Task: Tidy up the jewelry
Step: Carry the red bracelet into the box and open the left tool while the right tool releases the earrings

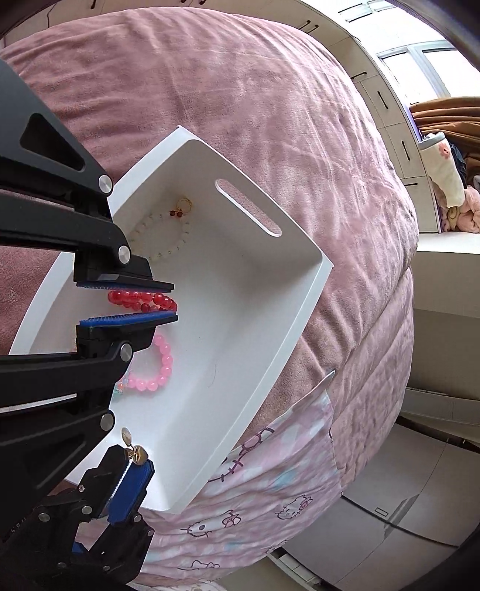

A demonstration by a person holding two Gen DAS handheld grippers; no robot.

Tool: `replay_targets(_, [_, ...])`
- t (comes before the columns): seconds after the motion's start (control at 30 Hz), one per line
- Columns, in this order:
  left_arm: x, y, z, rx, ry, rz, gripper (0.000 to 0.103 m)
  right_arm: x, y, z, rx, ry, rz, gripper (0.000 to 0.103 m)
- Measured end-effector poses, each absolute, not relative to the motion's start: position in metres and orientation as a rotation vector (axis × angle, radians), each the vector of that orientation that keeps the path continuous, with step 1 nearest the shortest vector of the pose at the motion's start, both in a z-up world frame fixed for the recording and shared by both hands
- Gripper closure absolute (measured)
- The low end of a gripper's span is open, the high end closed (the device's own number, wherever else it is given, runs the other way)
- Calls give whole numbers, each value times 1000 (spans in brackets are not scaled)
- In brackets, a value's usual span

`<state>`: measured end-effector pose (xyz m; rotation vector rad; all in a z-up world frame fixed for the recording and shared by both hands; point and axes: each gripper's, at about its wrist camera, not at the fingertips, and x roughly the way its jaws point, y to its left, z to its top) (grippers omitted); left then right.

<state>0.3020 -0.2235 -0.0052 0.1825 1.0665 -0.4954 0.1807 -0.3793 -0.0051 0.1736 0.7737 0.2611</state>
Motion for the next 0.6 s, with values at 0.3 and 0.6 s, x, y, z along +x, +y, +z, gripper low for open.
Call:
replay_targets(0.3, [300, -206, 15, 143, 936, -440, 44, 175, -384, 0, 214, 715, 303, 51])
replay_targets(0.6, [233, -142, 60, 124, 732, -368, 12, 154, -377, 22, 236, 604, 395, 37])
